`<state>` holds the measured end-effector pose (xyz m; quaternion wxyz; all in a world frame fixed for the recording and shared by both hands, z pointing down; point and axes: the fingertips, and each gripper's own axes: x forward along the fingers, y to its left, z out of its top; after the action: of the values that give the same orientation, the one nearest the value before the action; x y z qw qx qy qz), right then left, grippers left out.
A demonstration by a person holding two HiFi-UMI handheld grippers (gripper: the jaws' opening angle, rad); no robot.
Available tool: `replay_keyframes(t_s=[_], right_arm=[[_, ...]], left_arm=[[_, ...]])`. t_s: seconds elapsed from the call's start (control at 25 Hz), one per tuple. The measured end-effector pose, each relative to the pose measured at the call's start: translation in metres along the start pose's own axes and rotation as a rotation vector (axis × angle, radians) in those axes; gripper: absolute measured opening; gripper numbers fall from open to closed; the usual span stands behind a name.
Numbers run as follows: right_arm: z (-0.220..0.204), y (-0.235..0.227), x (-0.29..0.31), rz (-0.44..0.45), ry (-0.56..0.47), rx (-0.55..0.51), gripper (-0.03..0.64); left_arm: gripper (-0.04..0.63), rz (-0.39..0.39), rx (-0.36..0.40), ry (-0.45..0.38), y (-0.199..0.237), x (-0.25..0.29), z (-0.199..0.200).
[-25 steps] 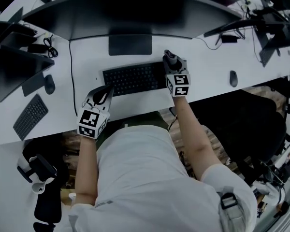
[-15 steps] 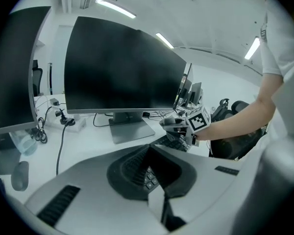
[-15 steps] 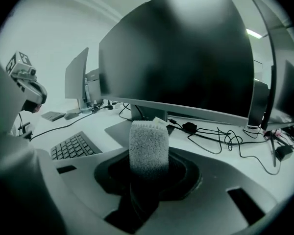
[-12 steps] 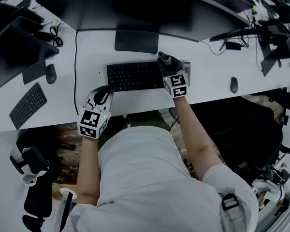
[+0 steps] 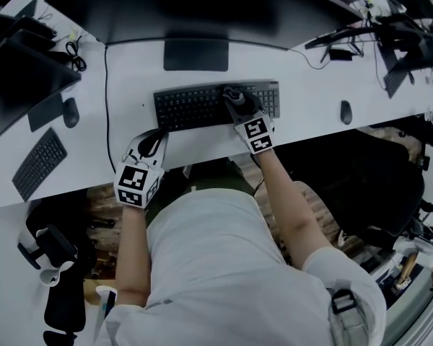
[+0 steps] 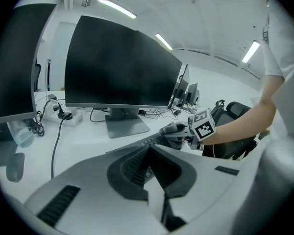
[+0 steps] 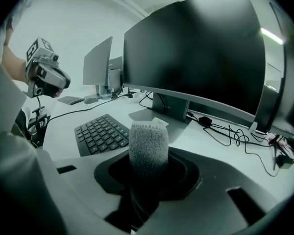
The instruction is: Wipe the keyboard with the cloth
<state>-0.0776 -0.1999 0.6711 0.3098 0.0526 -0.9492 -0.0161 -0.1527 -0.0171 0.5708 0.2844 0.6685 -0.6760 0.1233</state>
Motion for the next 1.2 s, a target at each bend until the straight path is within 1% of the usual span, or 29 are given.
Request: replay_keyframes(t_s=[0.2,0.44,0.68,0.96,1.2], right_arm=[[-0.006,0.010,-0.010,-0.028,0.007,-0.016,0.118],[-0.018,0.023,-0.020,-0.066,0.026,0.014,0.118],[-0.028,0.051,-0.024,-0.097,0.040,0.034,0.118],[-0.017,0.075,-0.015,-0.130,0.027,0.060,0.118],[-0.004,0.059,-0.008,-0.199,0.021,0.131,0.118]], left_arm=[[0.002,-0.039,0.025,0.011,-0.003,-0.001,-0.002],[0.002,-0.085,0.059,0.016,0.000,-0.005,-0.003],[0.002,-0.126,0.091,0.023,0.008,-0.012,-0.006],[0.002,-0.159,0.121,0.032,0.021,-0.019,-0.009],[0.002,-0.167,0.142,0.035,0.032,-0.024,-0.007]])
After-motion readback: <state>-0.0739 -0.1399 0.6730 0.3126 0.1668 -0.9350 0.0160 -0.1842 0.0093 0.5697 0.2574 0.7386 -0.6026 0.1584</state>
